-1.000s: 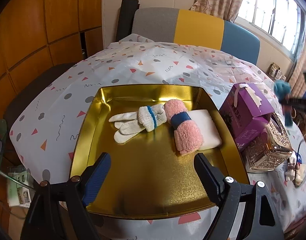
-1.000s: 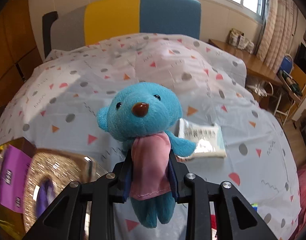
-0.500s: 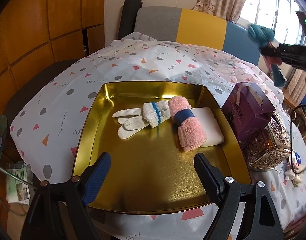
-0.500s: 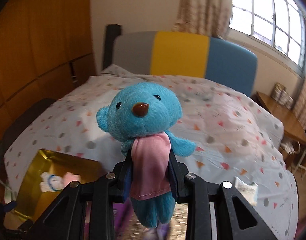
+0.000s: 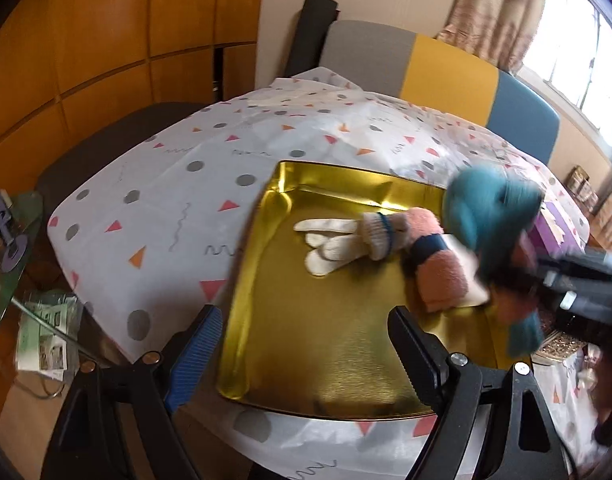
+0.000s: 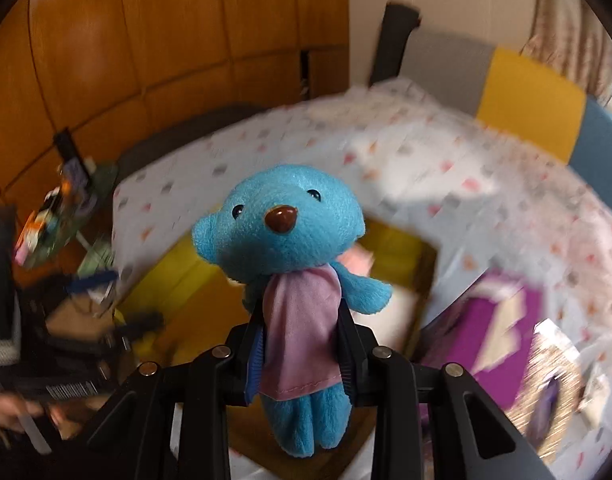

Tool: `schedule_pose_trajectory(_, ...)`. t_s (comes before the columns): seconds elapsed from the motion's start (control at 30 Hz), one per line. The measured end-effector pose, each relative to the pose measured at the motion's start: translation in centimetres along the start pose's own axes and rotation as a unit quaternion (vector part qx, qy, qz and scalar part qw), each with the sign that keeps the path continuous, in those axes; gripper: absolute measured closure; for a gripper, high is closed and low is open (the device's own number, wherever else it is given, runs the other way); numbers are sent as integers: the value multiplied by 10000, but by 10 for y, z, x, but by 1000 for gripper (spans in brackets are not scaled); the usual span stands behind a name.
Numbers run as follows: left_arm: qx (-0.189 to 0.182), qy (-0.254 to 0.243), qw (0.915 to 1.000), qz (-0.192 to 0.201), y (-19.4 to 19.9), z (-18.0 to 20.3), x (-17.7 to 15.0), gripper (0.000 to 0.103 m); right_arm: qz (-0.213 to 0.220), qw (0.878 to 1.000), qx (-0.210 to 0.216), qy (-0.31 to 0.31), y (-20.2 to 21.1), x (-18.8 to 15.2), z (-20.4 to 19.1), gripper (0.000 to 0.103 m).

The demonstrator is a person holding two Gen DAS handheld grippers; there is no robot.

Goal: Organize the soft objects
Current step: 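Grasp the blue teddy bear with the right tool and drop it in the tray, then reach the left tool to the white wet-wipes packet and close on it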

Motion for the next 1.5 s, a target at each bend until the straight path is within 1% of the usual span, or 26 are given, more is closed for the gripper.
schedule_pose_trajectory(0.17, 10, 43, 10000, -4, 0, -4, -2, 17, -556, 9984, 34, 82, -28, -38, -7, 69)
schedule_pose_trajectory(0.23, -18, 8, 10000, -3, 1, -2, -3, 17, -751, 9971, 3, 78, -35, -49, -2, 65)
schedule_pose_trajectory(0.27, -31, -19, 10000, 5, 1, 0, -3, 17, -833, 9965, -27, 42, -38, -54, 0, 64)
schedule_pose_trajectory(0.4, -76, -125, 9999, 25, 3, 6, -3, 17, -833, 9965, -21, -63, -33, -59, 5, 57)
schedule_pose_trajectory(0.5, -94, -195, 9997, 59, 6, 11, -3, 17, -717, 9974, -5, -31, -25, -57, 2, 48)
schedule_pose_trajectory(0.53, -95, -206, 9997, 75, 7, 12, -2, 17, -662, 9978, -18, -5, -21, -56, 0, 46)
schedule_pose_trajectory(0.73, -108, -255, 9995, 175, 14, 15, 3, 17, -406, 9992, -35, 17, 0, -49, -3, 45)
schedule_pose_trajectory(0.83, -115, -345, 9989, 290, 19, 20, 5, 17, -239, 9997, -75, 49, 17, -47, -3, 45)
schedule_pose_trajectory(0.93, -158, -417, 9985, 325, 23, 26, 7, 17, 8, 9999, -165, 37, 39, -44, 2, 45)
schedule_pose_trajectory(1.1, -209, -548, 9975, 393, 28, 35, 7, 17, 480, 9975, -488, -194, 80, -37, 32, 45)
schedule_pose_trajectory(1.23, -245, -649, 9966, 433, 31, 42, 8, 17, 807, 9915, -882, -506, 112, -36, 67, 45)
schedule_pose_trajectory(1.4, -280, -746, 9958, 450, 34, 49, 8, 17, 1064, 9778, -1484, -1028, 145, -44, 121, 45)
schedule_pose_trajectory(1.5, -297, -807, 9953, 453, 35, 54, 9, 17, 1124, 9651, -1970, -1311, 160, -55, 158, 45)
Point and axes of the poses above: each gripper's, at about its wrist camera, not at the fingertips, and y roughly against the way its jaws point, z to its right, x to its top, the point moved 3 cm from there along -y, roughly the way its jaws point, and after that the axes turned 11 degrees about z, right-handed, at the moved point
